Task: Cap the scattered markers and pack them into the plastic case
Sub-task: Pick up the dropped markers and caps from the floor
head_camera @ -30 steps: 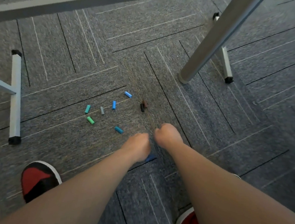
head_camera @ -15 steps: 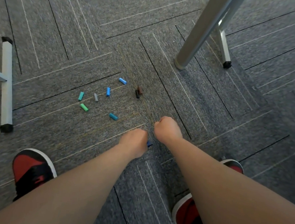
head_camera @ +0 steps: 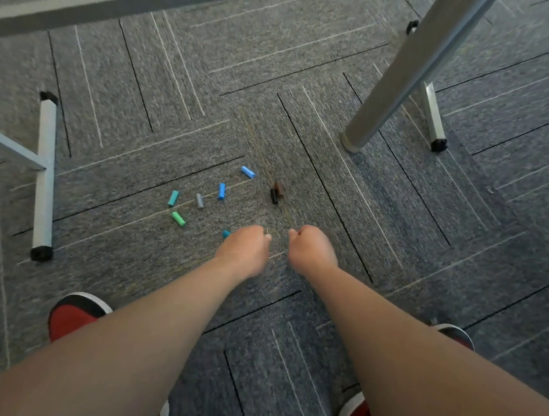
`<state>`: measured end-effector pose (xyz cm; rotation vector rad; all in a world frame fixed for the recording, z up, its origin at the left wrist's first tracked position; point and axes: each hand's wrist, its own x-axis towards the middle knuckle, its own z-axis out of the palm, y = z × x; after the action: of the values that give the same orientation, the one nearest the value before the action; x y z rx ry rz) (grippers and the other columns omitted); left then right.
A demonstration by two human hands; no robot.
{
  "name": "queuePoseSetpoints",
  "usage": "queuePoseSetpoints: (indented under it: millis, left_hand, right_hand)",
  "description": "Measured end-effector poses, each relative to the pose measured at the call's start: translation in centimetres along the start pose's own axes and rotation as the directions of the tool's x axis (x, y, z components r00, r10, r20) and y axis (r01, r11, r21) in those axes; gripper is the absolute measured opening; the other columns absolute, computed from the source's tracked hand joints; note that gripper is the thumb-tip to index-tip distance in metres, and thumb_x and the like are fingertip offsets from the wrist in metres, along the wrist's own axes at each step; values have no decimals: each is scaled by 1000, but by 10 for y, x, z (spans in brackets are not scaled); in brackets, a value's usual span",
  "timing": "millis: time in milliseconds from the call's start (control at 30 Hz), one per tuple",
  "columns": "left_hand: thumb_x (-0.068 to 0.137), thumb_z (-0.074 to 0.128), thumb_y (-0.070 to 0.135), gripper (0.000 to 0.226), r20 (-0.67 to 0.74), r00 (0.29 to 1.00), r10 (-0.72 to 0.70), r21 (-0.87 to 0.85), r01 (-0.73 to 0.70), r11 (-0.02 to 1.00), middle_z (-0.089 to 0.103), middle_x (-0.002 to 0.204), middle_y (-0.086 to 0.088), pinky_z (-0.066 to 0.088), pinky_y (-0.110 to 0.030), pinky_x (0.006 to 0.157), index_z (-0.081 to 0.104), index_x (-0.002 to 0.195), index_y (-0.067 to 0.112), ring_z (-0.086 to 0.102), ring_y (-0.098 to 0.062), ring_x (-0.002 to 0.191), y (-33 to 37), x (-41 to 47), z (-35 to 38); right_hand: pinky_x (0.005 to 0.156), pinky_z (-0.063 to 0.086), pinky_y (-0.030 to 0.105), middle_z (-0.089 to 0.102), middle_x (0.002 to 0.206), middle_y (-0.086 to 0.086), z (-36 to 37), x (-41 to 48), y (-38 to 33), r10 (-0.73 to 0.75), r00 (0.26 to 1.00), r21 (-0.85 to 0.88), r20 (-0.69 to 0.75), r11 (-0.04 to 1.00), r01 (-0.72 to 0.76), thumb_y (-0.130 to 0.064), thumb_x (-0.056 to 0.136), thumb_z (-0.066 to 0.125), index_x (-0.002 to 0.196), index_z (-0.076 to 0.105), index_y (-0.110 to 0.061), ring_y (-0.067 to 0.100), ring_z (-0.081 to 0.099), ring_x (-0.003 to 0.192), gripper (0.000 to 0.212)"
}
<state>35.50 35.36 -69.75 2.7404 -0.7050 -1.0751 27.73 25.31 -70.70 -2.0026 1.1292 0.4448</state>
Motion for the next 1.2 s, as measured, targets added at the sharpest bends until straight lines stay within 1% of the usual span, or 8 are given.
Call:
queuePoseSetpoints:
  millis: [200,367,500,633,733,967,1100,1200]
  left_hand:
    - [97,47,15,16,-107,989,-99,86,108,990,62,107,-9,42,-36,69,53,112,10,58,-28,90,-20,7,-24]
    - [93,50,8,7,-111,992,-56,125,70,990,49,97,-7,41,-37,67,55,99,10,50,-24,81,-38,15,-26]
    - [94,53,8,5,-148,988,-35,146,57,988,50,93,-4,43,-36,64,51,93,13,53,-22,78,-47,21,-31]
    - [94,62,25,17,-54,998,27,144,-19,989,58,88,0,42,-33,61,47,96,18,52,-14,71,-54,30,-34]
    - [88,70,25,29,69,992,107,205,-119,972,58,87,2,43,-33,62,43,98,20,56,-18,78,-57,35,-37]
    - [90,60,14,6,63,989,135,314,-148,938,56,78,3,53,-33,67,54,91,17,58,-17,74,-56,45,-30]
    - [94,55,25,14,79,992,94,223,-109,969,56,77,0,47,-32,62,52,84,15,56,-16,69,-50,53,-37]
    - [99,47,29,17,39,998,43,59,-46,997,53,77,0,42,-33,61,47,91,13,50,-12,64,-45,61,-47]
  right_hand:
    - [72,55,41,67,84,10,12,6,-24,-7,998,-28,60,1000,9,-42,104,36,104,61,-6,28,65,77,44]
    - [62,53,35,58,85,5,14,15,-34,-1,998,-159,63,987,11,-26,104,42,122,54,-8,21,61,73,28]
    - [76,46,37,63,111,18,11,23,-41,-25,996,-219,84,975,43,-12,98,44,117,57,-2,34,62,99,25]
    - [66,52,36,64,88,9,15,31,-46,11,995,-189,101,982,8,-14,100,45,115,55,-7,26,62,78,20]
    - [75,58,40,65,89,7,17,36,-54,9,997,-134,73,991,1,-24,102,44,114,59,-10,25,65,80,23]
    - [68,48,35,66,100,3,9,48,-72,-52,996,-235,-71,971,34,-33,101,49,116,54,-14,21,59,81,24]
    - [65,46,35,67,103,4,8,60,-80,-55,993,-304,-102,952,22,-30,100,50,119,51,-14,23,61,84,25]
    - [60,45,34,67,99,4,8,68,-85,-57,989,-364,-134,931,4,-25,100,50,117,49,-14,24,62,80,20]
